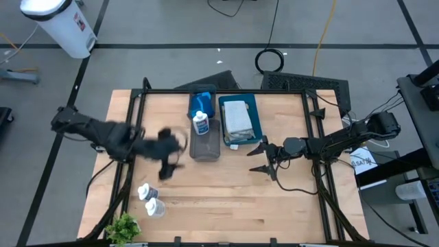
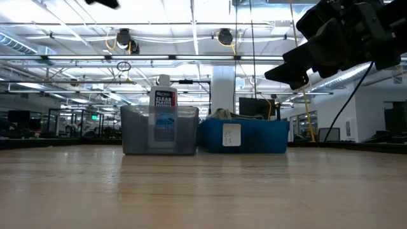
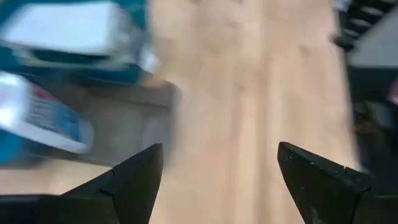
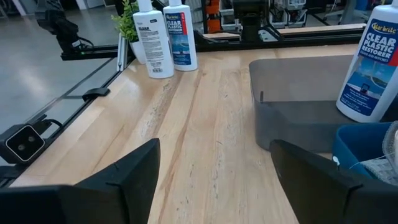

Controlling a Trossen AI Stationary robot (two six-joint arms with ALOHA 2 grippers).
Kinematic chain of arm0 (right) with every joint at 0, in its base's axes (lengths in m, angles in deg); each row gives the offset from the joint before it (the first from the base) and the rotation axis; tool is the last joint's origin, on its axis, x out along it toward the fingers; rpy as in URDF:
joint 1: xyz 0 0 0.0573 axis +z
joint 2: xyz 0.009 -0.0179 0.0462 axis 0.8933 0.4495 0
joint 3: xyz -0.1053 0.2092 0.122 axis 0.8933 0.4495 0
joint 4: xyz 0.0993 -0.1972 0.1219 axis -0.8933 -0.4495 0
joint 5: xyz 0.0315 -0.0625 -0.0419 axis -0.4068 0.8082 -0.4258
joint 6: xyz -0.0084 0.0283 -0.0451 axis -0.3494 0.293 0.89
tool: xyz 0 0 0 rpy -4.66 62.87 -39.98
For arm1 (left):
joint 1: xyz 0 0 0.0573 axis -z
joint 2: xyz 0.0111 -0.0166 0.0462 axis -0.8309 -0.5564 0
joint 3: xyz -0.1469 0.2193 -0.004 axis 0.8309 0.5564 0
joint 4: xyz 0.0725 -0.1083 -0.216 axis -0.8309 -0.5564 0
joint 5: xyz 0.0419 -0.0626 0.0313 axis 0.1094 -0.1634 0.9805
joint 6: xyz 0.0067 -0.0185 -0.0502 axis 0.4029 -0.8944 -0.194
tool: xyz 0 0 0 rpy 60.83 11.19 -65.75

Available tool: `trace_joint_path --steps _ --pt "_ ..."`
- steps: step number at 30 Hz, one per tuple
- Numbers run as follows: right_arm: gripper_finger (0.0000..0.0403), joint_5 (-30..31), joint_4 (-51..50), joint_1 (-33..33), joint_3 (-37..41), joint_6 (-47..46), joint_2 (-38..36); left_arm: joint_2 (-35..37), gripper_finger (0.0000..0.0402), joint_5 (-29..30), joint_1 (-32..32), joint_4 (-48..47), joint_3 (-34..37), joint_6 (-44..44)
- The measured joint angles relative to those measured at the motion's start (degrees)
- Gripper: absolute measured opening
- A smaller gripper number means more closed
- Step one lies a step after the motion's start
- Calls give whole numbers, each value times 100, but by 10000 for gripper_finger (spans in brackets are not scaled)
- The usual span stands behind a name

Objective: Pick & Place Kitchen Items
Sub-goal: Put the top white plastic restorer bottle into the bottom black bin

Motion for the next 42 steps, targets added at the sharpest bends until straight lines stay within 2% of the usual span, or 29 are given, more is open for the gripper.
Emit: trace_joint_path --steps 3,5,8,12,20,23,29,42 --pt "279 2 2 0 0 0 0 -104 321 311 865 -313 -4 -966" --pt "279 2 6 0 0 0 2 -131 321 506 1274 -769 -4 -1903" --pt "279 2 63 0 0 0 2 -129 314 489 1701 -1706 -4 -3495" --pt "279 2 187 0 0 0 2 -129 288 -286 2103 -2674 -4 -5321" --pt "279 4 225 0 0 65 2 -132 234 -1579 2449 -2743 -4 -7567" --pt "279 4 225 0 0 64 2 -129 221 -1833 2537 -2753 -4 -7987" --pt "279 2 175 0 0 4 4 -132 206 -1813 2662 -2741 -6 -8593" --pt "279 2 179 0 0 30 4 -563 203 -1547 2966 -2753 -6 -8855"
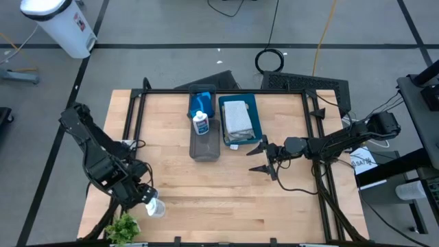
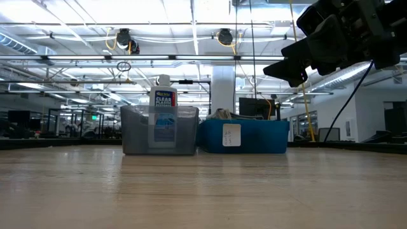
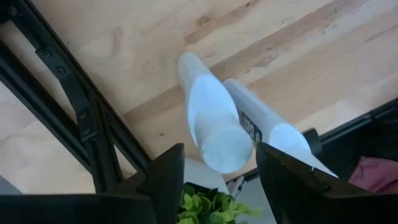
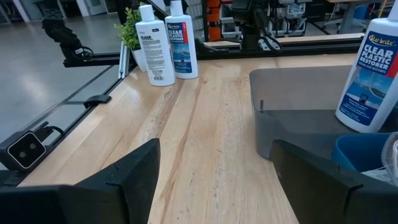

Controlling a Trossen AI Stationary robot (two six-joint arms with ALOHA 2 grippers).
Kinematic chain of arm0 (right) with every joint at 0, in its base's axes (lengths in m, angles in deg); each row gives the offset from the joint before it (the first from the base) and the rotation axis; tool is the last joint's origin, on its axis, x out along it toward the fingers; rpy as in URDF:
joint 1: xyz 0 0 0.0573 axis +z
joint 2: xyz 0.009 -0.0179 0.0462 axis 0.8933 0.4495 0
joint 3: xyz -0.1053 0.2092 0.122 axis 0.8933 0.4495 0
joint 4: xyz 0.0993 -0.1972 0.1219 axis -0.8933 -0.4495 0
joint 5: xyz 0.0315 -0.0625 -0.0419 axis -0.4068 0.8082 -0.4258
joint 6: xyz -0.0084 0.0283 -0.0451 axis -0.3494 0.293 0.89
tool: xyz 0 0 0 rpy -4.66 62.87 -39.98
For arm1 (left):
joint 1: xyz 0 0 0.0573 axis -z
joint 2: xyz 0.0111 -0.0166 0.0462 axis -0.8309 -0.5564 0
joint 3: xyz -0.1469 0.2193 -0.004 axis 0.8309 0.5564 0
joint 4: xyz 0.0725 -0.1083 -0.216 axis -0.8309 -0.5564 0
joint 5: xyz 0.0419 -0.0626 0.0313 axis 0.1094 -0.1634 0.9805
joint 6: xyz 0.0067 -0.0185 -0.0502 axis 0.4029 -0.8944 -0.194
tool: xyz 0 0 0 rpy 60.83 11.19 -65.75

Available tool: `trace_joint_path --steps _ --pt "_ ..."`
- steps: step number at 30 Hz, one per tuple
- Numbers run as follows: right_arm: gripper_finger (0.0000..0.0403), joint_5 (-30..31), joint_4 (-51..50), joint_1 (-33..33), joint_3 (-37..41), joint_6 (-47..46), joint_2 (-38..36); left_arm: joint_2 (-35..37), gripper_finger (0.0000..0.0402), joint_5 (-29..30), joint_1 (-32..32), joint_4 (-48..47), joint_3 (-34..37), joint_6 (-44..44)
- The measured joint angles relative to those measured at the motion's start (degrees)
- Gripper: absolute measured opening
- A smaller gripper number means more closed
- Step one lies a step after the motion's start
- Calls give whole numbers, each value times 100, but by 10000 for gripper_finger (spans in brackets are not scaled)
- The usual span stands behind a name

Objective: Pick & Place Kitchen Items
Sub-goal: Put the top white plastic restorer bottle into the bottom black bin

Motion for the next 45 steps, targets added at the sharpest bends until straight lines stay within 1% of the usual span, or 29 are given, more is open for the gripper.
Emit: trace_joint_path --steps 7,10,13,17,21,23,25,27,29,32,35,38,42,45 --pt "279 0 1 0 0 12 0 -231 202 133 -1 -89 0 -16" --pt "279 0 2 0 0 12 0 -275 199 90 -1 -190 0 -17" --pt "279 0 2 0 0 12 0 -275 174 44 -1 -254 0 -66" --pt "279 0 2 0 0 12 0 -270 116 37 -1 -275 0 -216" --pt "279 1 2 0 0 12 0 -268 115 66 -13 -377 0 -205" --pt "279 0 3 0 0 12 0 -268 115 138 -48 -524 -5 -51" --pt "279 2 30 0 0 14 0 -258 115 348 -146 -719 -4 349" --pt "279 2 42 0 0 14 0 -204 115 689 -281 -805 0 868" --pt "279 2 44 0 0 14 0 -141 115 1061 -490 -811 -16 1407" --pt "279 2 44 0 0 18 0 -130 115 1399 -862 -760 -183 2275" --pt "279 5 44 0 0 71 0 -162 115 1456 -1271 -564 -438 3145" --pt "279 7 46 0 0 127 0 -397 115 1435 -1699 -180 -742 4187" --pt "279 8 44 0 0 126 0 -997 115 1364 -2167 226 -1399 5598" --pt "279 7 44 0 0 126 0 -1665 115 1221 -2441 238 -2055 6459"
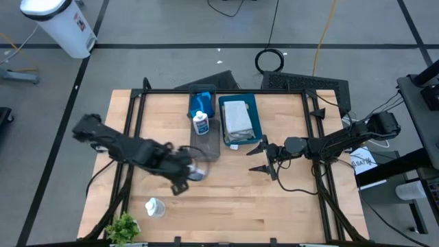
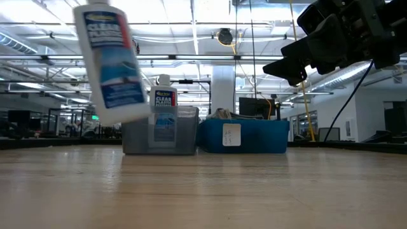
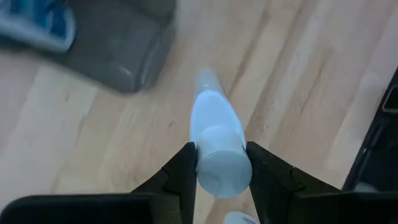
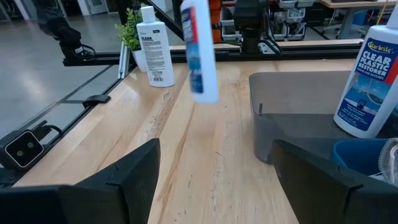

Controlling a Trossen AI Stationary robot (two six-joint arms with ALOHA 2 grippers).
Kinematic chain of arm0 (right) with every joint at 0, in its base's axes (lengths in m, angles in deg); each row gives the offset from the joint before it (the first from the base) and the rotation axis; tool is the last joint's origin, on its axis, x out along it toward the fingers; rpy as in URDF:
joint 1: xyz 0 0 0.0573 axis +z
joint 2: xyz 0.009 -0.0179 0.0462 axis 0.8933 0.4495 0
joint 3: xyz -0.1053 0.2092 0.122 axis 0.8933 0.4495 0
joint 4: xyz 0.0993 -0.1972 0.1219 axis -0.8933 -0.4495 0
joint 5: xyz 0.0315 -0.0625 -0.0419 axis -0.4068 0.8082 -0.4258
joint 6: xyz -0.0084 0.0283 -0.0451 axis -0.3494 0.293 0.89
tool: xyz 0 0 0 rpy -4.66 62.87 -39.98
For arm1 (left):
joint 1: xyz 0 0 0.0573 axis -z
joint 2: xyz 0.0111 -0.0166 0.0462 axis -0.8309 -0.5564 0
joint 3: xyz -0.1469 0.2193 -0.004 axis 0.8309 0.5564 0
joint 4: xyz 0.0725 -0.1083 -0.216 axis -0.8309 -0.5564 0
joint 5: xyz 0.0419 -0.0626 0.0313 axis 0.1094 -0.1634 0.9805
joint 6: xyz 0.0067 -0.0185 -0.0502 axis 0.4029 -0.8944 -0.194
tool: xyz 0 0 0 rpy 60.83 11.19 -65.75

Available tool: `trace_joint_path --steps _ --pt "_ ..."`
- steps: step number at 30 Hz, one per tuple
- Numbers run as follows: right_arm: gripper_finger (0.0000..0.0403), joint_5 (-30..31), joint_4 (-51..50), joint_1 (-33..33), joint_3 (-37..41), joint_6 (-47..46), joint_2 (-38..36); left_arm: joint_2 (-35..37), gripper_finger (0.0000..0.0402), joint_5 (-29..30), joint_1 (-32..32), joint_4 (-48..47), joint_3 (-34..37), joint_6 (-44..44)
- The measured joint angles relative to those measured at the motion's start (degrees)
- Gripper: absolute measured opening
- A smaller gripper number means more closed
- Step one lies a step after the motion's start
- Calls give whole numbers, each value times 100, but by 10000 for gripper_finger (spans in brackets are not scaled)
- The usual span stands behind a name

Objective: Pick & Place Kitchen Items
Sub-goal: Put the top white plastic restorer bottle into the bottom black bin

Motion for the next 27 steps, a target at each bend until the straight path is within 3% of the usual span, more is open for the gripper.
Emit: trace_joint_path --steps 6,13,17,24,27 --pt "279 0 0 0 0 0 -2 -1462 115 -431 -368 -30 -1307 1552" --pt "279 0 -1 0 0 -2 -2 -2733 115 -684 -556 -34 -2626 2610" --pt "279 0 -11 0 0 -2 -2 -3036 115 -859 -625 5 -2983 2910" --pt "279 -2 -44 0 0 -4 -2 -3068 115 -873 -718 253 -2988 2950" --pt "279 -2 -44 0 0 -4 -2 -3071 163 -875 -724 575 -2967 2953"
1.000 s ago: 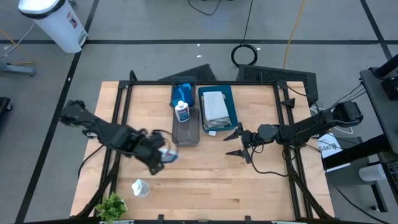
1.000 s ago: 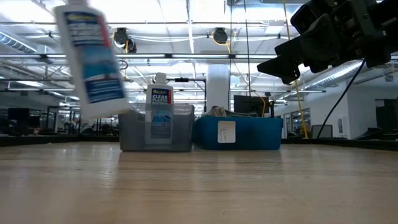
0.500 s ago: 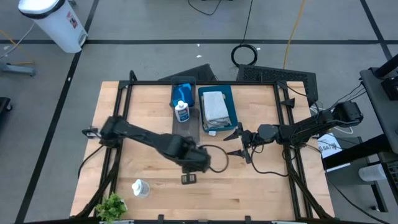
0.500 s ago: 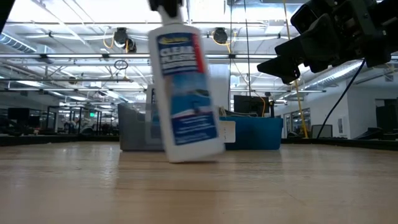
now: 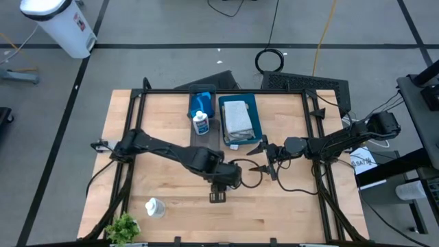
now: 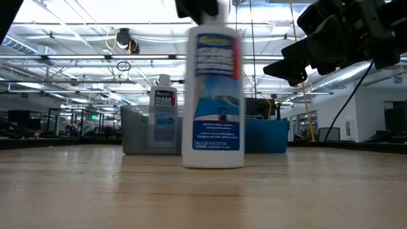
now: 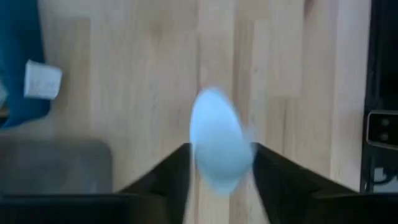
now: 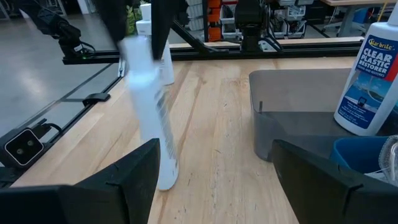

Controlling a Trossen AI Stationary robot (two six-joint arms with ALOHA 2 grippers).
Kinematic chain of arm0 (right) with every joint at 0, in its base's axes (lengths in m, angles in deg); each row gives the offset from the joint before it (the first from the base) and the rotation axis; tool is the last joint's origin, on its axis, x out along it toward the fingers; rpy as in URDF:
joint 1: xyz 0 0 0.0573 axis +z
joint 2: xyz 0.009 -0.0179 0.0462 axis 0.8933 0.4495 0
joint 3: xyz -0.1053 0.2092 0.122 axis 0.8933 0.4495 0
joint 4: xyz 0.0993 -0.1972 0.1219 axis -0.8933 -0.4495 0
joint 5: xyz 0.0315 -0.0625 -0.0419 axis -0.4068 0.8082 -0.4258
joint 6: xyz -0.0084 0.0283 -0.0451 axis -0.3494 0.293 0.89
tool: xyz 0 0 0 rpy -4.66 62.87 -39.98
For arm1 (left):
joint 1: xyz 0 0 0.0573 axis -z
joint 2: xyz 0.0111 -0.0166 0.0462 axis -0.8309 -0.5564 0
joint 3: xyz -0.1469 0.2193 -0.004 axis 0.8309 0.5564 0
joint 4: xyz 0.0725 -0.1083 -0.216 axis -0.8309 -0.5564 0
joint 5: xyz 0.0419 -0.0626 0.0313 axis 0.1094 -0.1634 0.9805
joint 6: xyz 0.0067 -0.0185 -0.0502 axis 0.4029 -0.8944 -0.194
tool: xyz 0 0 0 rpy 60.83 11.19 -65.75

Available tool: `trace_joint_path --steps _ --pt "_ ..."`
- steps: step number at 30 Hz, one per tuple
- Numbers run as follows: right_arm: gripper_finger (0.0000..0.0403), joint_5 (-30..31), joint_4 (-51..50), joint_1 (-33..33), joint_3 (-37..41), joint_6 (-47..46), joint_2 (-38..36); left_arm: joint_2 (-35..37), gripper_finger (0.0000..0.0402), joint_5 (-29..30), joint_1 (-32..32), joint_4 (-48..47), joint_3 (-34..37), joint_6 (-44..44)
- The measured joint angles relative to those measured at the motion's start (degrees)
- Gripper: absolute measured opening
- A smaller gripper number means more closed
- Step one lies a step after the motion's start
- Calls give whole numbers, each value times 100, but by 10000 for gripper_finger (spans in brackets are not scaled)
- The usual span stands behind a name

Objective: Pick & Place Kitchen Items
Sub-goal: Put the top white plastic restorer bottle into the bottom black bin

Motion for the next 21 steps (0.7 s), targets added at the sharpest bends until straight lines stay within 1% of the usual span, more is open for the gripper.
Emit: trace_joint_path --steps 4,7,9,11,14,16,19,21 --pt "279 -2 -3 2 0 0 0 -7 257 -12 7 340 10 340" --pt "279 -2 -4 0 0 0 0 34 309 -20 -26 371 -63 438" --pt "279 -4 -26 2 -2 -5 0 167 336 98 -7 369 -75 450" --pt "279 -14 -58 4 -2 -69 0 336 356 465 91 525 -75 665" --pt "279 -10 -183 112 -6 -280 -2 613 380 1459 395 764 -11 838" --pt "279 -7 -300 327 -6 -301 1 779 391 2051 600 921 140 844" --pt "279 130 -288 763 -9 -295 151 1134 398 2685 876 1480 659 1002" --pt "279 454 -216 1065 -4 -284 306 1451 396 2767 1015 2101 1198 1196"
